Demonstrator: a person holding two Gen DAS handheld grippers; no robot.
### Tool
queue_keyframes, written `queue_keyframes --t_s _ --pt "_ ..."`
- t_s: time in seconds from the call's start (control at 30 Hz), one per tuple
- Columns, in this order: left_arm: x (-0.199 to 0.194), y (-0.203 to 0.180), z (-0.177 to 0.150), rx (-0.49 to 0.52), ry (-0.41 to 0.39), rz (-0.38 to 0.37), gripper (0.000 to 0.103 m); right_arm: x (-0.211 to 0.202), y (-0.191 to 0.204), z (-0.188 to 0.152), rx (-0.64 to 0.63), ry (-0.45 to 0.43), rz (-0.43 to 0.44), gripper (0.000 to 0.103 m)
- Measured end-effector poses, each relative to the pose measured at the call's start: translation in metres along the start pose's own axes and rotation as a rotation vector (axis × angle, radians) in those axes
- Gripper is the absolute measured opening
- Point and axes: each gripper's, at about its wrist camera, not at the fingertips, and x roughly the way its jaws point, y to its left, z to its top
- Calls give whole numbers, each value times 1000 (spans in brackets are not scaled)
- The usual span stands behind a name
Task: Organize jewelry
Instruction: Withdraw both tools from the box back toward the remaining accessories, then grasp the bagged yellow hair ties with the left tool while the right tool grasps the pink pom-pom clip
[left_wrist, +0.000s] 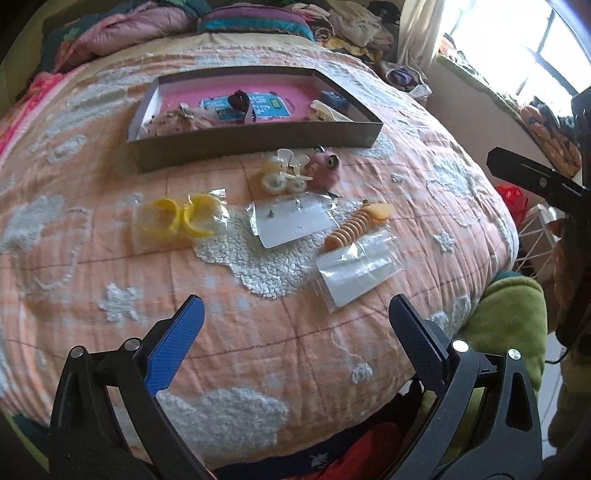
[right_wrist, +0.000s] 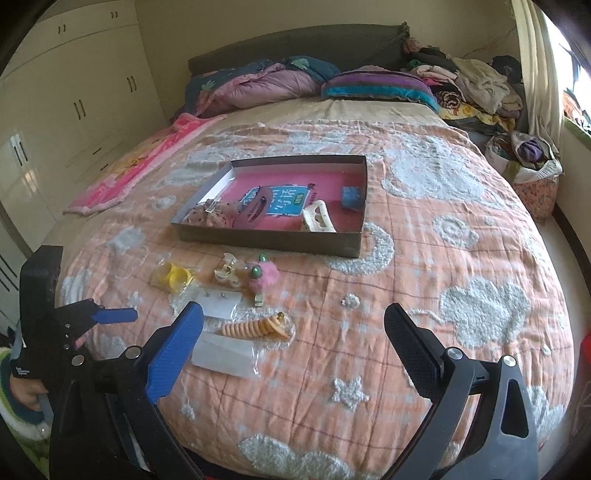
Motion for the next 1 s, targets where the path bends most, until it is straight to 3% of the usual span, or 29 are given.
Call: queue_keyframes --t_s 0.13,0.3,0.5,0.87,1.0 --pt "9 9 2 -41 14 -28 93 20 1 6 -8 33 35 98" --pt "17 21 4 -79 37 -58 73 49 8 11 -37 83 66 97" --pt "26 31 6 -133 60 -127 55 84 17 16 -71 140 100 76" --pt "27 66 13 -248 46 -139 54 141 29 19 -100 224 125 48" --pt "28 75 17 -283 33 -115 54 148 25 21 -74 213 136 40"
